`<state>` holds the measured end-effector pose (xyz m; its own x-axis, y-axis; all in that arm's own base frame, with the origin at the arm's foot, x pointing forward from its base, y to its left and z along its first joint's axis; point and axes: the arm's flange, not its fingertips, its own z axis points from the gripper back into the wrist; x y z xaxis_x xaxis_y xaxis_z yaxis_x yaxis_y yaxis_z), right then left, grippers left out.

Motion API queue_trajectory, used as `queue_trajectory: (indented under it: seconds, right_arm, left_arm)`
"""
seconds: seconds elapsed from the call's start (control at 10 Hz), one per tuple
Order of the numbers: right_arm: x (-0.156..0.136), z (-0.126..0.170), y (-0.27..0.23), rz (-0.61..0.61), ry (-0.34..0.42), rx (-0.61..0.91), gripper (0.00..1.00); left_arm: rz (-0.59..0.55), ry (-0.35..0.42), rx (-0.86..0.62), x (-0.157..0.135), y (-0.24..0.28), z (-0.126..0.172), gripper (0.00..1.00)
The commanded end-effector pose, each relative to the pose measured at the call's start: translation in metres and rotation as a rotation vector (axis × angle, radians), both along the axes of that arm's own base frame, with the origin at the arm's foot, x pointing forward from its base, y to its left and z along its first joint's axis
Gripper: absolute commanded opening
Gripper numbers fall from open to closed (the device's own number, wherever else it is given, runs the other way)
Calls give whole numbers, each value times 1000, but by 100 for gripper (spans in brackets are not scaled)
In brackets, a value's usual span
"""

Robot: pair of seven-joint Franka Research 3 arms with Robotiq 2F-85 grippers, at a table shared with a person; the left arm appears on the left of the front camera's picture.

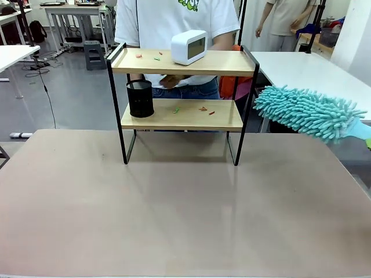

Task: Clean the shelf.
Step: Clean the specific tier of the Shelf with the Duster once objects are removed.

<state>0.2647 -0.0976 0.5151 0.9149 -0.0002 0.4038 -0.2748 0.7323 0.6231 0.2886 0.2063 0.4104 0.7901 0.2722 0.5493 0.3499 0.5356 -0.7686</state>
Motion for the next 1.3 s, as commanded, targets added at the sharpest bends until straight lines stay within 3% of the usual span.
queue_trajectory:
  seconds: [0.0, 0.7, 0.8, 1.0, 1.2]
  right_arm:
    - [4, 4, 2, -14, -5, 16, 0]
    - [4, 4, 2, -14, -5, 16, 0]
    - [0, 0, 0, 0, 0, 0, 13]
    - [-31, 25, 32, 107, -49, -101, 13]
    - [-51, 27, 50, 142, -57, -199, 13]
  left_arm:
    - [-2, -33, -6, 1, -1, 0, 100]
    - [-2, -33, -6, 1, -1, 0, 100]
    - [-2, -33, -6, 1, -1, 0, 100]
    - [-2, -33, -6, 1, -1, 0, 100]
    - [-2, -33, -6, 1, -1, 0, 100]
